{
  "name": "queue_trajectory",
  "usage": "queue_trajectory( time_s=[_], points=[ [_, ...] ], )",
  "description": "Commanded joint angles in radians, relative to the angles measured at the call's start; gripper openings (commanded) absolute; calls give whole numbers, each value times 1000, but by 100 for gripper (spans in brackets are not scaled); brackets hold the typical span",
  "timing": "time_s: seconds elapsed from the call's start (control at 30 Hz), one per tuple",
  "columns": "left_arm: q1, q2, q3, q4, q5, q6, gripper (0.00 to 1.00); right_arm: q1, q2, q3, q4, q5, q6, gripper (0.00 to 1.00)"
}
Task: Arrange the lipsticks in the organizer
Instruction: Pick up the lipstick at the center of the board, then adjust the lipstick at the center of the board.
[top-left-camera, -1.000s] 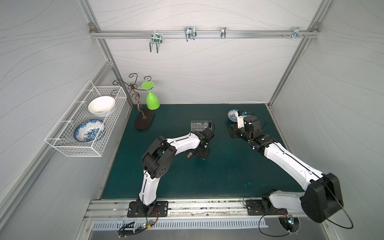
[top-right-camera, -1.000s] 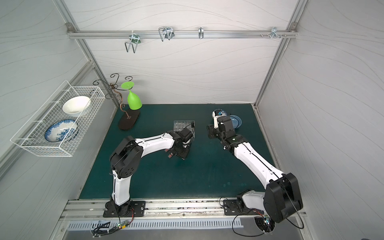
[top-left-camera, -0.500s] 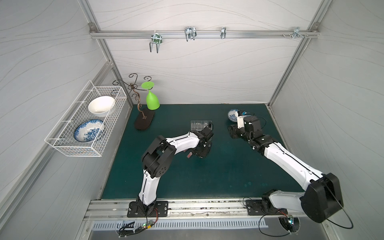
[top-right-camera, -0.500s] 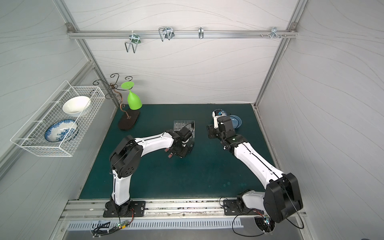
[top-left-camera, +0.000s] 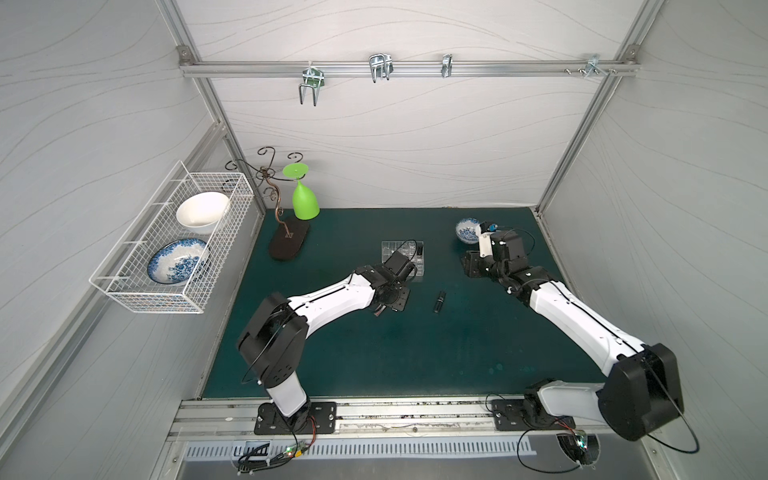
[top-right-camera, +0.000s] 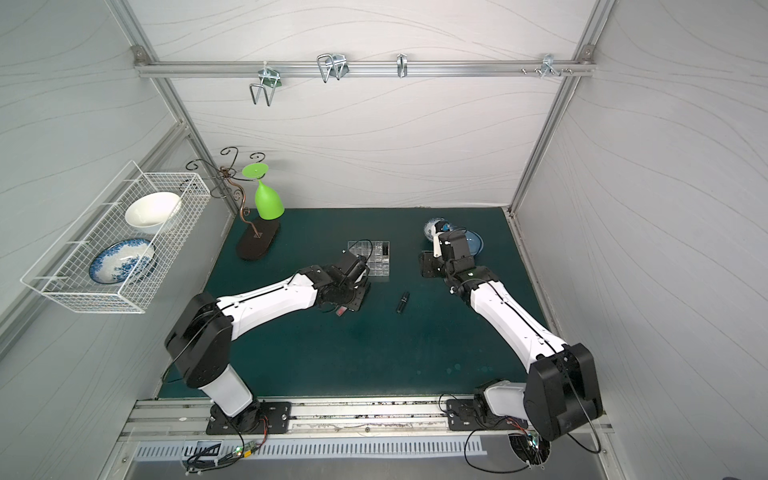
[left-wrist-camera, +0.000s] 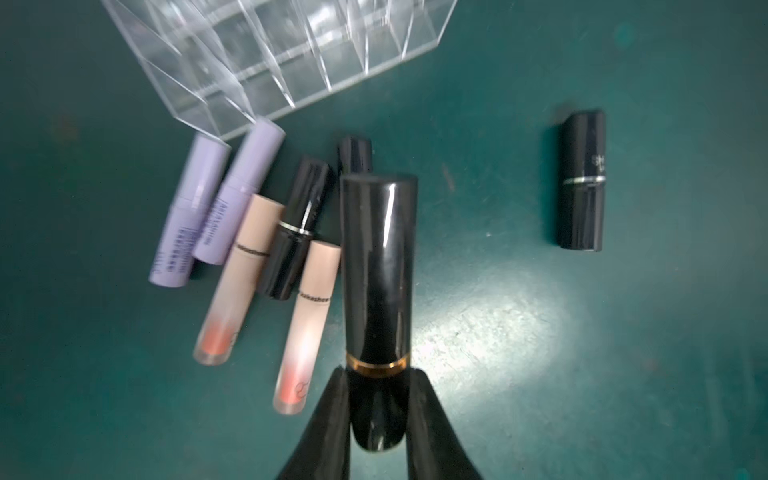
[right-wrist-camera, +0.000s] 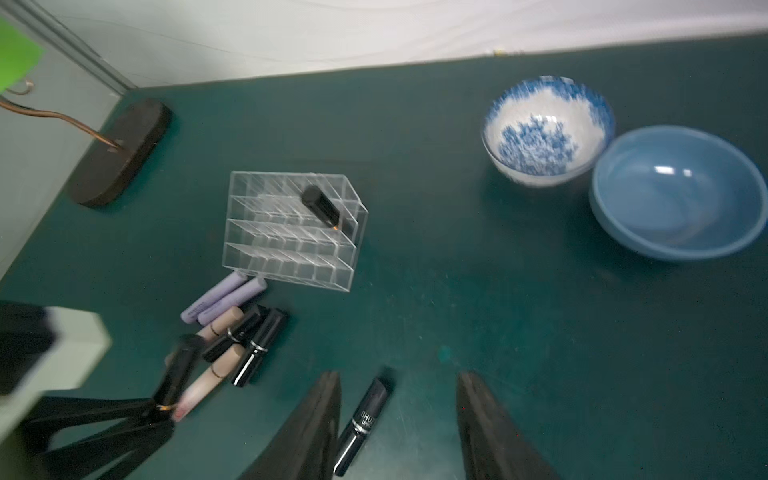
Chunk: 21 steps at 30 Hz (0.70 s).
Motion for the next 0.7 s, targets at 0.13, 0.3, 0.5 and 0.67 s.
queue_trajectory(
  time_s=[0.13,0.3,0.5,0.67],
  points=[
    [-10,-183,-110,206,-30,7,12,5,-69,-184,-214,-110,114,68],
    [-10,-288,-184,234,-31,4,11,26,-54,-211,-226,-178,141,72],
    [-9,-372,-223,250,-47,17,10,59,76,-209,-179,-234,161,73],
    [-8,-426,-251,260,-59,27,9,67,158,-197,-152,-233,170,72]
  ],
)
